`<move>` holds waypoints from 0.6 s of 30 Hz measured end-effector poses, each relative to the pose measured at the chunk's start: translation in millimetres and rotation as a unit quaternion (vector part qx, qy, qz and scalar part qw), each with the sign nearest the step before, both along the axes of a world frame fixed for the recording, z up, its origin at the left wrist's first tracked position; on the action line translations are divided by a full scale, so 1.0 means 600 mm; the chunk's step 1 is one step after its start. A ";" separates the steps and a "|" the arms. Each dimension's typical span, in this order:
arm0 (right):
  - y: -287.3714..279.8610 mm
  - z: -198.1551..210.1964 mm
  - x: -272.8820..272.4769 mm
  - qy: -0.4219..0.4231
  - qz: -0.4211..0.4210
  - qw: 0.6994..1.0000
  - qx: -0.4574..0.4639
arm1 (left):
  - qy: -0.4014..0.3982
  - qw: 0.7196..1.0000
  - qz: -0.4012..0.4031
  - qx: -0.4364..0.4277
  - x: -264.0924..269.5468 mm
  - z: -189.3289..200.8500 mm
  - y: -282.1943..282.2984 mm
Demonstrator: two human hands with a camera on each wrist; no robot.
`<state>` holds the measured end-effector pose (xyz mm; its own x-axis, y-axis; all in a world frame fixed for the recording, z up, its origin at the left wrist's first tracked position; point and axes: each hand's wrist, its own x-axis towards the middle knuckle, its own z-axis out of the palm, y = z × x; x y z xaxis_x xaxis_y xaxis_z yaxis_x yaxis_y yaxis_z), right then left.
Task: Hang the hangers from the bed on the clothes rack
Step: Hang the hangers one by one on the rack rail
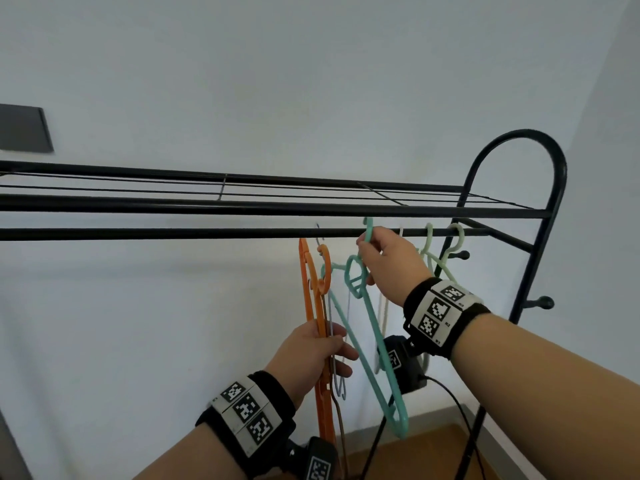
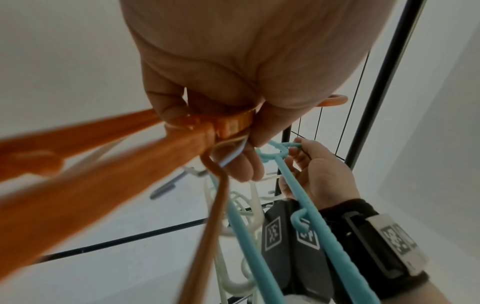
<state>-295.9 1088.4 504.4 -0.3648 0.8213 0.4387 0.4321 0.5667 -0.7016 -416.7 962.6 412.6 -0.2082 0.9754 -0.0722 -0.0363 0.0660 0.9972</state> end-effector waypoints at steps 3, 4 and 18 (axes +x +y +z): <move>0.022 0.008 -0.003 -0.034 -0.019 0.999 -0.010 | 0.008 1.000 0.003 -0.003 -0.006 0.000 -0.003; 0.029 0.008 -0.004 -0.045 -0.024 0.999 -0.018 | 0.010 1.000 0.004 -0.002 -0.008 0.001 -0.003; 0.042 -0.012 0.004 -0.016 -0.074 0.996 -0.054 | 0.028 1.000 0.008 0.012 -0.015 0.003 0.000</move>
